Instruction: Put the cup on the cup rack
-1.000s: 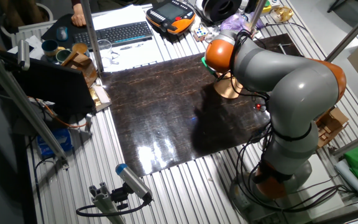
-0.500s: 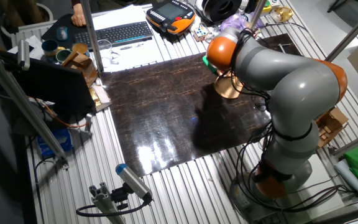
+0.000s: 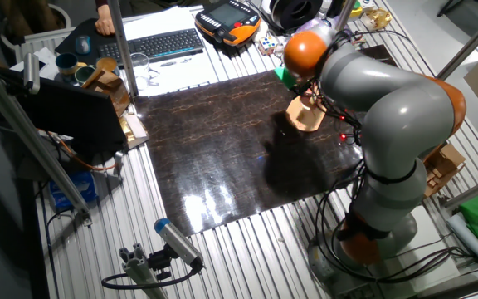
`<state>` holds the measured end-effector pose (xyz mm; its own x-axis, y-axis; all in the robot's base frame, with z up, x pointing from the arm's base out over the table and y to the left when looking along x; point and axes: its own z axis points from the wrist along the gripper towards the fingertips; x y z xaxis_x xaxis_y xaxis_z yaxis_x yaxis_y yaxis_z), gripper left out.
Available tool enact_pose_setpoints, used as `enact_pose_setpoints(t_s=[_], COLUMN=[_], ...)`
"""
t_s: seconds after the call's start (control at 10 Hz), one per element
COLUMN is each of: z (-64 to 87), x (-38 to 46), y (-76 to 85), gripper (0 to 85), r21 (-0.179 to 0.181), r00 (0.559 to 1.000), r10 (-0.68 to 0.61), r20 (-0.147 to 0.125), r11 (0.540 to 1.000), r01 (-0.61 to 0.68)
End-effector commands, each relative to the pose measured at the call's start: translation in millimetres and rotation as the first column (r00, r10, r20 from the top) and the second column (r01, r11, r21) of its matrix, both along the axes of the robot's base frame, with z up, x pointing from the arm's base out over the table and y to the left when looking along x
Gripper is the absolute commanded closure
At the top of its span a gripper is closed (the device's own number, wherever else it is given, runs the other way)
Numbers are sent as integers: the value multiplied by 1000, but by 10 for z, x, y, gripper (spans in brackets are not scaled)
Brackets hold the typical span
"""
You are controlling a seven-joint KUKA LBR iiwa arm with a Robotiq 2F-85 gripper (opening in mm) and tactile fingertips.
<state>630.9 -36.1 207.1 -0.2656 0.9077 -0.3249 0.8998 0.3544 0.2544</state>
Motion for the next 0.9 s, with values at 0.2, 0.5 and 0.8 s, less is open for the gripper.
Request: enact_pose_setpoints(t_s=[0.2, 0.5, 0.8], z=[29, 89, 131], x=[3, 39, 67], y=[30, 153, 311], gripper=[763, 843, 843], r21=[64, 113, 132], r00=[996, 985, 969], r10=[45, 79, 121], r20=[-76, -155, -215], r11=[997, 992, 987], r01=[-40, -62, -93])
